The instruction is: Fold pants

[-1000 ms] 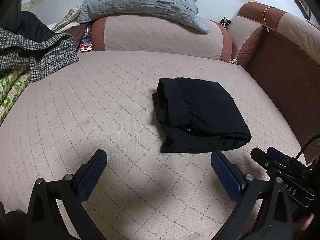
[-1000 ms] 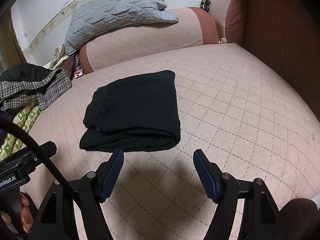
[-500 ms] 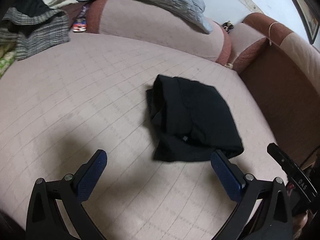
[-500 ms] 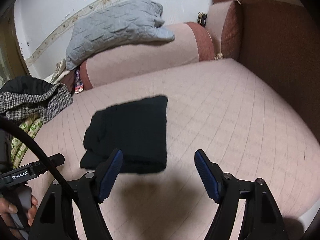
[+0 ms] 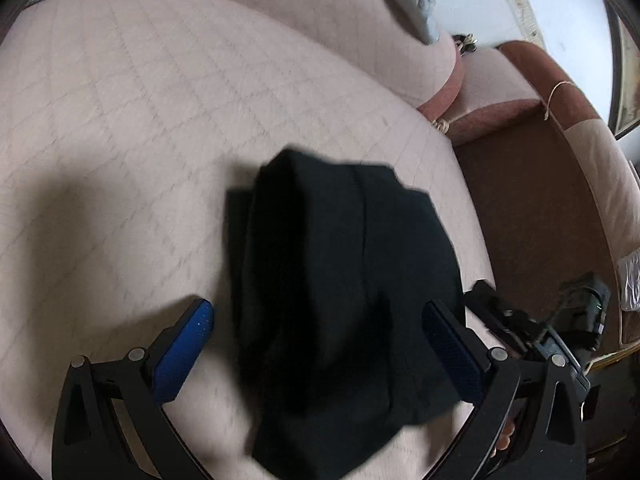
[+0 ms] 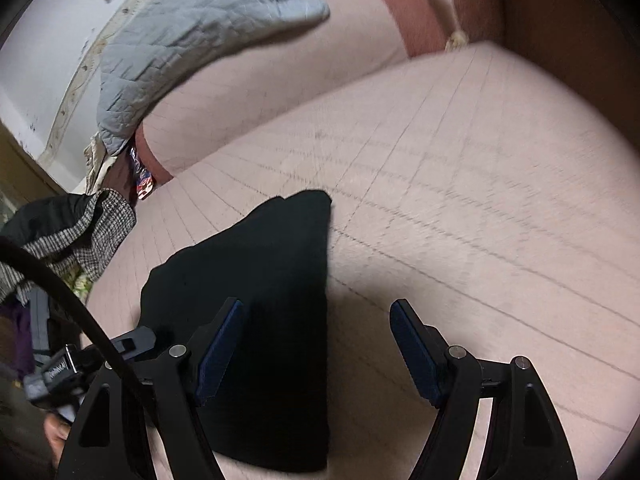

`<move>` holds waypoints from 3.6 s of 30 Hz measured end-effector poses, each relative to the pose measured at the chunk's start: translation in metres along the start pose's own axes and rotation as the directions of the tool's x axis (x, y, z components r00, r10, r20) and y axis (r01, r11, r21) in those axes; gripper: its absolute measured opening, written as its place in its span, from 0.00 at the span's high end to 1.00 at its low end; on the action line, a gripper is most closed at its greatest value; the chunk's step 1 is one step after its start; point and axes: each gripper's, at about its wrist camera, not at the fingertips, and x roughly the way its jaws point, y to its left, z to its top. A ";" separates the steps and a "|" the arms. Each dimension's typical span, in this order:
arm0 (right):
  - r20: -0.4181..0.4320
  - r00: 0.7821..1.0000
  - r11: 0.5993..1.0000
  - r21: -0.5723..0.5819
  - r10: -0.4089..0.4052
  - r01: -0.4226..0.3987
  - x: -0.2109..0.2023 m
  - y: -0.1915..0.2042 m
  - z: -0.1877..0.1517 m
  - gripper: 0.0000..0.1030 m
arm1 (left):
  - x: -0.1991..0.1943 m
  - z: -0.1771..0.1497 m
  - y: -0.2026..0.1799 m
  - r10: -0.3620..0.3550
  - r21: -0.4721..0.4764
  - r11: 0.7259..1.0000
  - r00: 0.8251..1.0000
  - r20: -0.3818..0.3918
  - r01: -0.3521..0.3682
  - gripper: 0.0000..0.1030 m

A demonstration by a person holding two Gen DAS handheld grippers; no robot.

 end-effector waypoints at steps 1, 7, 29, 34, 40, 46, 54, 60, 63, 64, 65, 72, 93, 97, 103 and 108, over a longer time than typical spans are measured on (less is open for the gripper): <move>-0.018 1.000 1.000 0.009 0.018 -0.018 0.010 -0.002 0.003 0.22 | 0.004 0.003 -0.004 -0.009 0.020 1.000 1.000 0.003 0.009 0.00; -0.091 0.985 0.989 0.021 0.148 -0.146 0.054 0.001 0.012 0.51 | 0.022 0.001 -0.029 0.016 0.117 0.993 0.999 -0.035 -0.012 0.25; -0.081 0.942 0.928 -0.163 0.326 -0.335 -0.023 0.153 0.015 0.78 | -0.113 -0.001 0.004 -0.049 -0.002 0.999 0.985 0.167 0.050 0.63; -0.106 0.942 0.924 -0.185 0.319 -0.334 -0.012 0.181 0.011 0.79 | -0.135 0.004 0.028 -0.031 -0.038 0.998 0.979 0.203 0.040 0.63; -0.123 0.951 0.931 -0.203 0.284 -0.305 0.014 0.200 0.014 0.79 | -0.140 0.020 0.044 0.008 -0.051 0.999 0.976 0.217 0.003 0.63; -0.133 0.957 0.937 -0.204 0.259 -0.283 0.035 0.203 0.028 0.79 | -0.127 0.035 0.051 0.012 -0.063 0.998 0.978 0.209 0.001 0.63; -0.153 0.965 0.954 -0.181 0.213 -0.240 0.066 0.192 0.041 0.79 | -0.103 0.050 0.059 0.017 -0.057 0.998 0.982 0.186 -0.006 0.63; -0.167 0.963 0.962 -0.140 0.210 -0.234 0.084 0.180 0.050 0.79 | -0.092 0.060 0.060 0.012 -0.044 0.999 0.985 0.170 -0.004 0.63; -0.162 0.959 0.958 -0.132 0.234 -0.256 0.083 0.179 0.053 0.79 | -0.099 0.061 0.059 -0.019 -0.050 0.998 0.982 0.188 0.029 0.63; -0.156 0.957 0.955 -0.132 0.244 -0.265 0.081 0.180 0.056 0.79 | -0.101 0.062 0.059 -0.028 -0.051 0.998 0.980 0.195 0.039 0.63; -0.152 0.956 0.954 -0.131 0.251 -0.271 0.080 0.181 0.057 0.79 | -0.103 0.064 0.059 -0.034 -0.051 0.998 0.979 0.199 0.045 0.63; -0.150 0.966 0.959 -0.159 0.211 -0.234 0.087 0.188 0.062 0.79 | -0.094 0.074 0.066 -0.018 -0.047 0.999 0.981 0.193 0.027 0.62; 0.044 0.999 0.988 -0.152 -0.004 0.011 0.085 0.191 0.078 0.66 | -0.087 0.073 0.072 -0.059 -0.062 0.995 0.979 0.194 0.073 0.48; -0.080 0.993 0.990 -0.101 0.088 -0.096 0.113 0.190 0.081 0.65 | -0.069 0.068 0.066 0.012 -0.033 0.999 0.986 0.165 -0.006 0.44; -0.171 0.984 0.998 0.029 0.056 -0.052 0.161 0.153 0.079 0.63 | -0.056 0.067 0.076 0.014 -0.053 0.999 0.989 0.145 -0.006 0.43; -0.166 0.981 0.993 0.072 0.104 -0.093 0.157 0.142 0.080 0.63 | -0.057 0.070 0.081 -0.006 -0.065 0.998 0.989 0.149 0.016 0.43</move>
